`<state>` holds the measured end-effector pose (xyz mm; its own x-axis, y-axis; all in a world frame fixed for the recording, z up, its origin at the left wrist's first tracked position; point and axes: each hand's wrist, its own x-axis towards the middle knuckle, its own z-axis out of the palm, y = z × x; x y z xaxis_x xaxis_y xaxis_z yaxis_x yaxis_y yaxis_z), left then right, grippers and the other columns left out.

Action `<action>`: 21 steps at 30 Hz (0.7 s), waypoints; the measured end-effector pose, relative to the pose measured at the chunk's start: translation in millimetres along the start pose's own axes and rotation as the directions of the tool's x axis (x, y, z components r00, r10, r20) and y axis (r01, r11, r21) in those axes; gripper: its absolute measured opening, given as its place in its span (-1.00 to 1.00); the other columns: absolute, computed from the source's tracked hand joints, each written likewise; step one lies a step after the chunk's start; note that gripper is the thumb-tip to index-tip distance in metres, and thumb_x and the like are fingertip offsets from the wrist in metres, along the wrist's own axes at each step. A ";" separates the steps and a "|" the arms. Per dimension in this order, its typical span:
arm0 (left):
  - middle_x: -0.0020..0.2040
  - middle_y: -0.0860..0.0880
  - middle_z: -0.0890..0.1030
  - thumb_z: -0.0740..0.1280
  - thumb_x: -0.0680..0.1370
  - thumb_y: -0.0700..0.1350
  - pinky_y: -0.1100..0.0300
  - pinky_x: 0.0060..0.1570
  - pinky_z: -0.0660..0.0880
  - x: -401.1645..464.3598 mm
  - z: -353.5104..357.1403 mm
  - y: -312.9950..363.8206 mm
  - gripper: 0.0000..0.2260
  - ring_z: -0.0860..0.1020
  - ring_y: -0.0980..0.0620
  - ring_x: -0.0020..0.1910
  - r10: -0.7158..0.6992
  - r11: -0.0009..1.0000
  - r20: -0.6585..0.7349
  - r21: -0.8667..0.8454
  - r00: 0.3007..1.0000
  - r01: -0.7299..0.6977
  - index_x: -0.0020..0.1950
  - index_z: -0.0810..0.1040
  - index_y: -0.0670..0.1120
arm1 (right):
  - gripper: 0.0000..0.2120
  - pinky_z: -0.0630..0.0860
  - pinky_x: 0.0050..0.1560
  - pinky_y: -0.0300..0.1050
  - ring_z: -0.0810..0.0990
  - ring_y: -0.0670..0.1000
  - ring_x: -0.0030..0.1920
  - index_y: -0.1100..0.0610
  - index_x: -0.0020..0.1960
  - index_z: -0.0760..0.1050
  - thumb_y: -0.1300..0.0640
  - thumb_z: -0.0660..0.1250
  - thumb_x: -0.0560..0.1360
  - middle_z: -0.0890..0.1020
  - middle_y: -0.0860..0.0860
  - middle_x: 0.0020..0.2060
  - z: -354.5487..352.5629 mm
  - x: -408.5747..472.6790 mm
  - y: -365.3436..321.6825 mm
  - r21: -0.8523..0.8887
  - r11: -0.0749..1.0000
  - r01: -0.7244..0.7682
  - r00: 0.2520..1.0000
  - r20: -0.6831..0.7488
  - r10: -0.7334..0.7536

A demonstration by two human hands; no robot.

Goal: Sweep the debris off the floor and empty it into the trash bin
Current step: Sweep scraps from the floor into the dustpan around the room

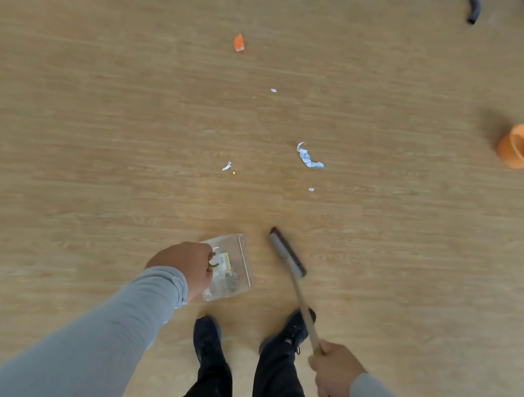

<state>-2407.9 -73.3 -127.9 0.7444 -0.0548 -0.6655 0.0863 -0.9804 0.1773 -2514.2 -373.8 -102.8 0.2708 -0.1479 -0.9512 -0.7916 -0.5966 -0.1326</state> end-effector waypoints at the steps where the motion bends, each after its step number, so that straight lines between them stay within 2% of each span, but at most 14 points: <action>1: -0.07 0.08 0.62 0.18 0.61 0.04 0.11 -0.06 0.60 0.5 0.1 -0.5 -0.79 0.60 0.04 -0.14 0.001 1.000 -0.004 -0.001 1.000 -0.001 0.17 0.52 0.05 | -0.72 0.39 -0.54 -0.22 0.42 -0.06 -0.57 0.21 0.30 0.46 0.23 0.14 0.63 0.44 0.04 -0.37 1.7 -2.5 -3.9 0.033 0.999 -0.005 0.996 0.088 0.002; 3: -0.06 0.08 0.62 0.19 0.61 0.04 0.11 -0.06 0.60 0.5 -1.2 -3.0 -0.79 0.60 0.03 -0.13 0.005 1.000 -0.007 -0.002 1.000 -0.005 0.18 0.52 0.06 | -0.76 0.32 -0.57 -0.22 0.35 -0.05 -0.59 0.14 0.29 0.44 0.21 0.18 0.64 0.43 0.09 -0.34 -11.0 -15.8 -5.0 0.198 0.974 -0.110 0.970 0.234 0.062; 6: -0.02 0.07 0.62 0.21 0.60 0.04 0.13 -0.07 0.57 -7.3 -3.4 -13.0 -0.78 0.60 0.02 -0.10 0.006 0.999 0.025 -0.041 1.000 -0.005 0.19 0.52 0.03 | -0.79 0.27 -0.55 -0.24 0.28 0.00 -0.50 0.03 0.23 0.52 0.17 0.30 0.62 0.44 0.12 -0.38 -43.9 -44.9 3.7 0.363 0.921 -0.144 0.968 0.243 0.056; 9: 0.04 0.08 0.62 0.22 0.59 0.05 0.16 -0.08 0.52 -27.5 -5.6 -28.5 -0.76 0.60 0.02 -0.06 -0.013 0.996 0.049 -0.091 0.999 0.017 0.21 0.53 0.05 | -0.79 0.27 -0.56 -0.27 0.26 -0.01 -0.49 0.01 0.23 0.52 0.17 0.30 0.62 0.43 0.12 -0.39 -62.9 -74.0 10.7 0.439 0.889 -0.126 0.980 0.193 0.043; 11: 0.02 0.10 0.62 0.22 0.57 0.06 0.16 -0.06 0.54 -40.1 -9.6 -37.7 -0.77 0.60 0.04 -0.07 -0.038 0.989 0.025 -0.144 0.999 0.042 0.19 0.54 0.07 | -0.73 0.30 -0.58 -0.25 0.28 0.00 -0.51 0.04 0.31 0.47 0.19 0.28 0.63 0.44 0.12 -0.41 -69.6 -84.0 9.4 0.406 0.909 -0.091 0.991 0.129 0.041; 14: -0.08 0.10 0.59 0.24 0.56 0.05 0.15 -0.11 0.56 -48.5 -26.6 -42.2 -0.80 0.60 0.04 -0.15 -0.069 0.972 -0.024 -0.226 0.997 0.062 0.14 0.53 0.08 | -0.65 0.37 -0.60 -0.19 0.32 0.01 -0.54 0.10 0.40 0.40 0.19 0.26 0.63 0.44 0.10 -0.43 -78.1 -91.2 5.2 0.259 0.966 -0.001 0.999 -0.033 0.010; 17: -0.06 0.08 0.57 0.27 0.56 0.04 0.17 -0.04 0.54 -44.7 -42.5 -41.0 -0.78 0.58 0.03 -0.09 -0.069 0.966 -0.063 -0.254 0.996 0.051 0.17 0.54 0.07 | -0.57 0.42 -0.57 -0.17 0.36 0.00 -0.55 0.10 0.47 0.32 0.18 0.27 0.62 0.45 0.10 -0.42 -88.2 -87.8 5.6 0.186 0.981 0.048 0.989 -0.144 -0.021; 21: -0.05 0.10 0.56 0.30 0.53 0.06 0.18 0.00 0.53 -25.9 -54.9 -26.3 -0.82 0.55 0.03 -0.08 -0.073 0.954 -0.096 -0.296 0.993 0.041 0.11 0.53 0.10 | -0.69 0.40 -0.53 -0.14 0.35 0.01 -0.53 0.16 0.36 0.40 0.21 0.27 0.62 0.45 0.14 -0.38 -114.9 -69.3 11.7 0.225 0.973 0.045 0.980 -0.197 0.000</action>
<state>-2393.0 -35.7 -75.6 0.7961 0.0351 -0.6042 0.3094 -0.8816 0.3565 -2479.2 -461.1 -6.4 0.3734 -0.3009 -0.8775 -0.8814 -0.4100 -0.2345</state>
